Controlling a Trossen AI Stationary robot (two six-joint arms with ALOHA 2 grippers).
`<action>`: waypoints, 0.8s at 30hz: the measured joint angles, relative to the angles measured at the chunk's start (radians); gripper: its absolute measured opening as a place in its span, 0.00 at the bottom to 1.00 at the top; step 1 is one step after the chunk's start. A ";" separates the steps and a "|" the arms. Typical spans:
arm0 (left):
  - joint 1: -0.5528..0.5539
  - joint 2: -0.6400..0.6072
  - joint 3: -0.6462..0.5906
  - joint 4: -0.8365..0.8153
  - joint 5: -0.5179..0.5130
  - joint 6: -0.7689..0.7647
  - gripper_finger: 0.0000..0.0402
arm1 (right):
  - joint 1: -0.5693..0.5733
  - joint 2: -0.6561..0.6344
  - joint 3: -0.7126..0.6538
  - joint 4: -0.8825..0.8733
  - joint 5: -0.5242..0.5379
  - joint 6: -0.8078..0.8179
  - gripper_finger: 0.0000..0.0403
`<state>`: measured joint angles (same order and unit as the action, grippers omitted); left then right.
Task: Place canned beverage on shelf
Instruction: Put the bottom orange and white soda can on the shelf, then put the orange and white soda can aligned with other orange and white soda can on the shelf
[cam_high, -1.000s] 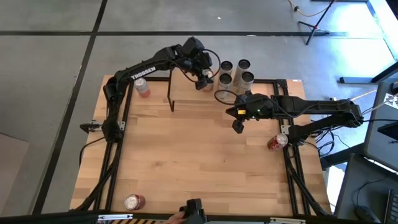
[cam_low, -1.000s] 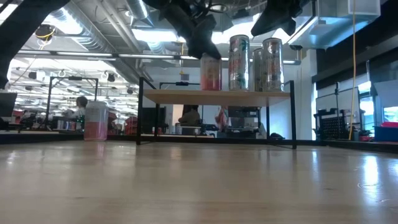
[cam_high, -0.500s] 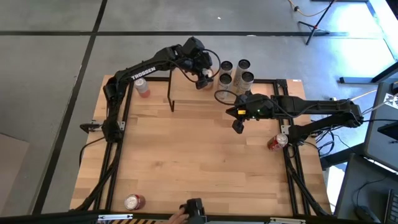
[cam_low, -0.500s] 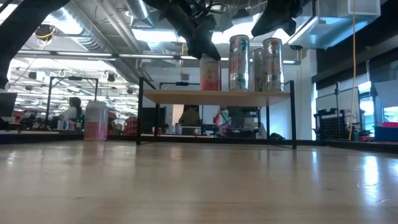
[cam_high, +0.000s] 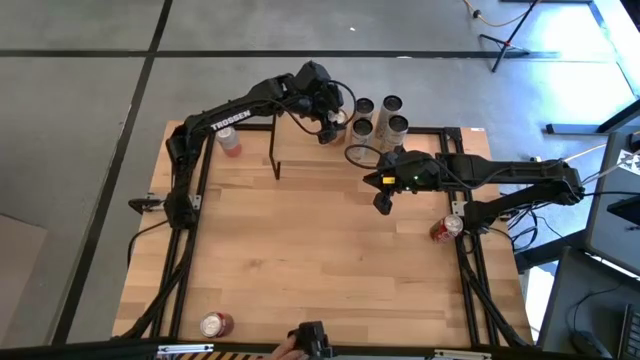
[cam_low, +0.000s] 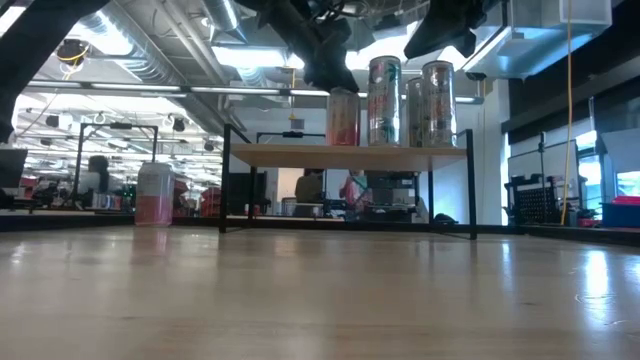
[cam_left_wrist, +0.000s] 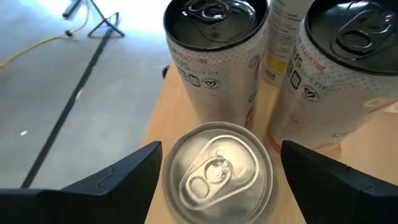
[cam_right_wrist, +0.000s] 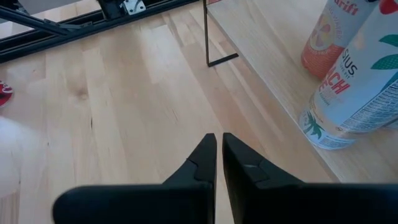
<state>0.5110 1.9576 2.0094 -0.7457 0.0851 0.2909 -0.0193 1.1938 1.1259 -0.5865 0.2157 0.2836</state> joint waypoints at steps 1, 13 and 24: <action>-0.002 -0.006 0.000 -0.003 -0.011 0.000 0.78 | 0.000 0.000 0.000 0.000 0.000 0.000 0.04; -0.002 -0.160 0.001 -0.012 -0.029 -0.060 0.78 | 0.000 0.000 0.000 0.002 0.000 0.000 0.04; 0.023 -0.323 0.001 -0.270 -0.139 -0.131 0.79 | 0.000 0.000 0.000 0.001 0.000 -0.003 0.04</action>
<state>0.5336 1.6342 2.0102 -1.0161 -0.0538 0.1597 -0.0193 1.1942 1.1259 -0.5855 0.2155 0.2805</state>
